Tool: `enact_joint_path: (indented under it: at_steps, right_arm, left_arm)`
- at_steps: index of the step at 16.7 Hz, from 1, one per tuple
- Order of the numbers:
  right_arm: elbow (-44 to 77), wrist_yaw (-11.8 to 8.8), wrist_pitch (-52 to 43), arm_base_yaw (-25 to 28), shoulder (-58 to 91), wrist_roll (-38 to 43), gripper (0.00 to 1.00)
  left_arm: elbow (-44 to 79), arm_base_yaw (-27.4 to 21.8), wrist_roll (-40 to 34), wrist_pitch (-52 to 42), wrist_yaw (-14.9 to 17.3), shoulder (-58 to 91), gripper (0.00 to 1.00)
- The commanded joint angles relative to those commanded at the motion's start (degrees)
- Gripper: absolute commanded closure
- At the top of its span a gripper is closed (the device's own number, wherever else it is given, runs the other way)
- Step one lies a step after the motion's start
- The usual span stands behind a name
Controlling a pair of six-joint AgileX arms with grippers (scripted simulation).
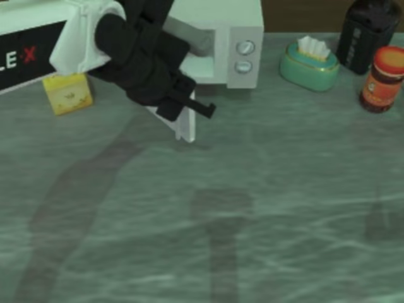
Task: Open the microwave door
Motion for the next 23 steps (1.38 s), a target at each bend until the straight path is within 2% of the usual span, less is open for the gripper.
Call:
enact_joint_path:
  at_steps: [6,13,23]
  right_arm:
    - [0.0,0.0,0.0,0.0,0.0,0.0,0.0]
    - [0.0,0.0,0.0,0.0,0.0,0.0,0.0]
    - [0.0,0.0,0.0,0.0,0.0,0.0,0.0]
  left_arm:
    - [-0.56,0.07,0.73,0.0,0.81,-0.15,1.0]
    - [-3.96,3.38,9.35,-0.42,5.27,-3.21,1.0]
    - [-4.01,3.43,9.46,-0.43,5.33,-3.25,1.0]
